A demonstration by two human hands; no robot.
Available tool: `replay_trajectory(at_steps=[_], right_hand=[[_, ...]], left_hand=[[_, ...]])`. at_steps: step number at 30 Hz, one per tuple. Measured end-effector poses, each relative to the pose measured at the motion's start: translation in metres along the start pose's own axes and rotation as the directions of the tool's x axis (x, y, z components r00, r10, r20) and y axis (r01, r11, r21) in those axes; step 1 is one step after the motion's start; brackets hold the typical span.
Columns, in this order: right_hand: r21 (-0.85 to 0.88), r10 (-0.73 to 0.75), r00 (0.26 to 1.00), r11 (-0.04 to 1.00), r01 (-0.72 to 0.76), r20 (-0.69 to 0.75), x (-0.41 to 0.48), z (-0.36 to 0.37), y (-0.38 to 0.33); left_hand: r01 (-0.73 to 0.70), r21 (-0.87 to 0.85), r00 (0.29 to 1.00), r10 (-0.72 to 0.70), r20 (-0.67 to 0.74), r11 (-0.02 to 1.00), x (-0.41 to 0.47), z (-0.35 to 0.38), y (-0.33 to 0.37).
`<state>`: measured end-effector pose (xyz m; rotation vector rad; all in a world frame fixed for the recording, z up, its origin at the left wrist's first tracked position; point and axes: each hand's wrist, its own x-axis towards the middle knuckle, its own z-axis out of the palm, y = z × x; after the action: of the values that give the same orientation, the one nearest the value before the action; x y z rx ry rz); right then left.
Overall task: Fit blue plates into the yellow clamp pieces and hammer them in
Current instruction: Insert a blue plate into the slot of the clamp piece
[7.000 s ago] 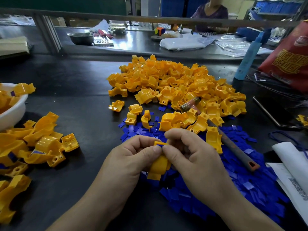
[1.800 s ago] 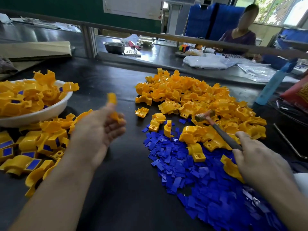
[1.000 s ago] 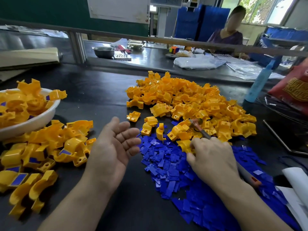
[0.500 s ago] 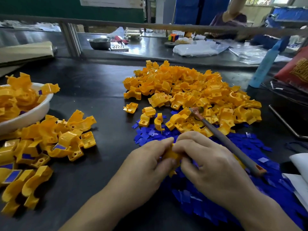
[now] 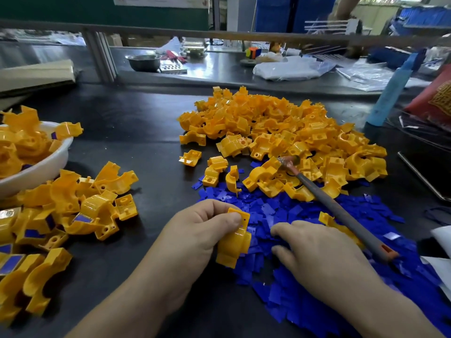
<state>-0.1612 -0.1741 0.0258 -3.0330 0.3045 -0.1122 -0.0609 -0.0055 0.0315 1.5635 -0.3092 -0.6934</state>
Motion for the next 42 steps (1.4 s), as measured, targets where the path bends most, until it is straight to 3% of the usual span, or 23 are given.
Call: replay_trajectory(at_steps=[13,17,25,27,31,35,37,38,40,42], right_hand=[[0.258,0.095,0.971,0.965,-0.035,-0.221,0.002,-0.006,0.0],[0.333,0.142,0.963,0.941,-0.059,-0.23,0.0,-0.007,-0.001],[0.359,0.184,0.933,0.931,-0.064,-0.311,0.0,-0.01,-0.002],[0.486,0.199,0.928,0.874,-0.022,-0.315,-0.002,-0.012,-0.004],[0.779,0.169,0.973,0.627,0.015,-0.155,-0.006,-0.018,-0.014],[0.839,0.131,0.982,0.543,0.045,-0.138,-0.006,-0.017,-0.018],[0.812,0.132,0.981,0.582,0.041,-0.145,-0.006,-0.013,-0.017],[0.756,0.144,0.974,0.653,0.04,-0.175,-0.006,-0.011,-0.016],[0.518,0.127,0.961,0.855,0.02,-0.246,-0.006,-0.007,-0.012],[0.254,0.07,0.978,0.967,-0.018,-0.196,-0.006,-0.005,-0.011]], left_hand=[[0.032,0.001,0.999,-0.032,0.036,0.999,0.002,0.003,-0.006],[0.043,-0.013,0.998,-0.043,0.042,0.999,0.0,0.004,-0.005],[0.022,-0.002,0.999,-0.022,0.033,1.0,0.001,0.005,-0.007],[0.0,0.015,1.0,-0.001,0.022,1.0,0.001,0.006,-0.008],[-0.063,0.004,0.998,0.063,0.005,0.998,0.001,0.007,-0.009],[-0.094,-0.019,0.996,0.094,0.009,0.995,0.001,0.009,-0.011],[-0.075,-0.002,0.997,0.075,-0.004,0.997,0.0,0.009,-0.01],[-0.068,0.001,0.997,0.068,-0.024,0.998,0.0,0.008,-0.009],[-0.061,0.005,0.993,0.061,-0.097,0.998,0.002,0.003,-0.006],[-0.049,0.004,0.983,0.049,-0.175,0.999,0.006,-0.006,-0.004]])
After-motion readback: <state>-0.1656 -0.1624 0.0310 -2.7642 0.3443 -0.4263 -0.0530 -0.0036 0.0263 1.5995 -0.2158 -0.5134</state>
